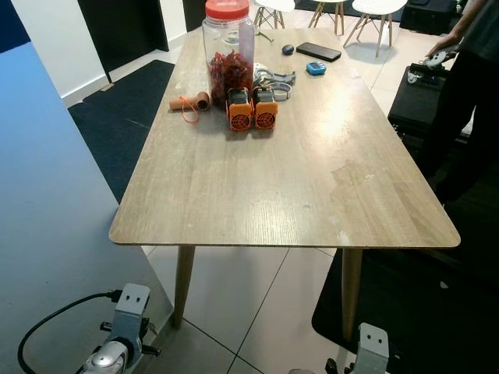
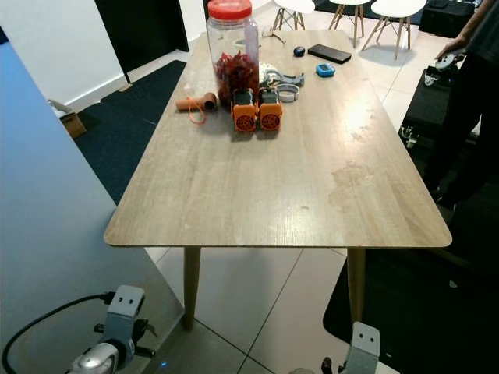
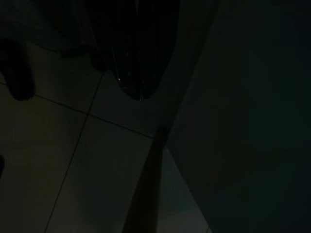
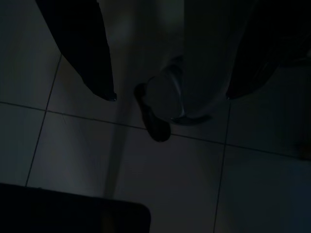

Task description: Hang keys on a hook

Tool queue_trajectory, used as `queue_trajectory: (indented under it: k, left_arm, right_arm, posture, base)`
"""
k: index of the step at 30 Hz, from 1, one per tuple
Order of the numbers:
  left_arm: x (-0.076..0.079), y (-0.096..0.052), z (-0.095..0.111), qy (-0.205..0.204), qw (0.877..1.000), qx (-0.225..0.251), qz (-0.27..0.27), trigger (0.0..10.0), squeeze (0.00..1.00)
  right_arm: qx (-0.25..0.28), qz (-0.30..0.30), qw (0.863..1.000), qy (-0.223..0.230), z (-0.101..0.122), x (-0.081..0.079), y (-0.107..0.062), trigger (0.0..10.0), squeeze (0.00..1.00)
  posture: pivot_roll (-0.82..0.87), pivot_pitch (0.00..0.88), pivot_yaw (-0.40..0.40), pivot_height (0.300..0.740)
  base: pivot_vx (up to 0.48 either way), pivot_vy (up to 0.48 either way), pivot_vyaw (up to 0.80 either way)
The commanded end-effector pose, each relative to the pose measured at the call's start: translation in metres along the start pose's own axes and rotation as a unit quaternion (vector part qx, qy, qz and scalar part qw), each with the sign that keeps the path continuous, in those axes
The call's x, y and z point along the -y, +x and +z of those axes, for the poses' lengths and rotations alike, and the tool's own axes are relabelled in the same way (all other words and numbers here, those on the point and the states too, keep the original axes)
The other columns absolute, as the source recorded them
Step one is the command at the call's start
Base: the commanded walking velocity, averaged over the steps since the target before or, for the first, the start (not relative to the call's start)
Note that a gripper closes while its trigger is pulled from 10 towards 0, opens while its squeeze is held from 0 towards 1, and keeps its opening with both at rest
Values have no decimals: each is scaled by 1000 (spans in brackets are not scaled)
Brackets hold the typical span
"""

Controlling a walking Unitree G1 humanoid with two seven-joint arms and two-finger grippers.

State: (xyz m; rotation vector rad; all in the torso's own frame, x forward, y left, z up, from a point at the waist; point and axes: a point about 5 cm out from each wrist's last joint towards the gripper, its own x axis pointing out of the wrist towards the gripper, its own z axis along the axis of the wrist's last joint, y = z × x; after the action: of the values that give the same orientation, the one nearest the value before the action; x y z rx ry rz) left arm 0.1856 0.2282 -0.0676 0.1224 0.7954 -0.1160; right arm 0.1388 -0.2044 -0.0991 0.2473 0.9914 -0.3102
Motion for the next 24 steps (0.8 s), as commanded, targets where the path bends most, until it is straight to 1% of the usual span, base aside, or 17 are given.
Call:
queue_trajectory:
  k: [1, 2, 4, 5, 7, 10, 14, 15, 17, 19, 22, 24]
  left_arm:
    - [7, 3, 2, -5, 1000, 2, 2, 10000, 0]
    - [7, 3, 2, -5, 1000, 2, 2, 10000, 0]
    - [13, 7, 8, -1, 1000, 6, -4, 10000, 0]
    - [13, 7, 8, -1, 1000, 6, -4, 10000, 0]
    - [18, 10, 15, 0, 1000, 9, -9, 10000, 0]
    - [20, 12, 19, 0, 1000, 9, -8, 10000, 0]
    - [20, 12, 18, 3, 1000, 8, -9, 10000, 0]
    - [21, 12, 17, 5, 1000, 5, -13, 10000, 0]
    - [21, 12, 17, 5, 1000, 5, -13, 10000, 0]
    - [24, 10, 12, 12, 1000, 0, -25, 10000, 0]
    - [23, 8, 5, 7, 1000, -6, -22, 10000, 0]
    - [22, 8, 5, 6, 1000, -5, -20, 10000, 0]
  right_arm:
    - [-12, -3, 1000, -4, -5, 2, -1, 10000, 0]
    - [-12, -3, 1000, -4, -5, 2, -1, 10000, 0]
    - [-5, 8, 1000, -28, -3, 0, -1, 10000, 0]
    - [-5, 8, 1000, -28, -3, 0, -1, 10000, 0]
    - [14, 15, 999, -39, 1, -4, -1, 10000, 0]
    - [25, 15, 999, -41, 4, -5, 0, 10000, 0]
    - [31, 21, 998, -54, 7, -7, 0, 10000, 0]
    - [31, 25, 997, -65, 8, -8, 1, 10000, 0]
    - [31, 25, 997, -65, 8, -8, 1, 10000, 0]
    - [33, 32, 996, -78, 11, -10, 1, 10000, 0]
    - [36, 41, 994, -93, 12, -15, 1, 10000, 0]
    - [37, 44, 993, -98, 13, -16, 1, 10000, 0]
  posture:
    - [15, 26, 34, 740]
    - [15, 26, 34, 740]
    - [16, 24, 40, 740]
    - [16, 24, 40, 740]
    - [16, 25, 45, 740]
    - [18, 29, 46, 740]
    - [22, 38, 43, 740]
    - [24, 38, 40, 740]
    - [24, 38, 40, 740]
    - [26, 45, 31, 740]
    - [34, 50, 16, 740]
    - [37, 52, 10, 740]
  base:
    - [0, 0, 0]
    - [0, 0, 0]
    - [0, 0, 0]
    - [0, 0, 0]
    - [0, 0, 0]
    - [0, 0, 0]
    - [0, 0, 0]
    - [0, 0, 0]
    - [0, 0, 0]
    - [0, 0, 634]
    - [0, 0, 800]
    - [0, 0, 800]
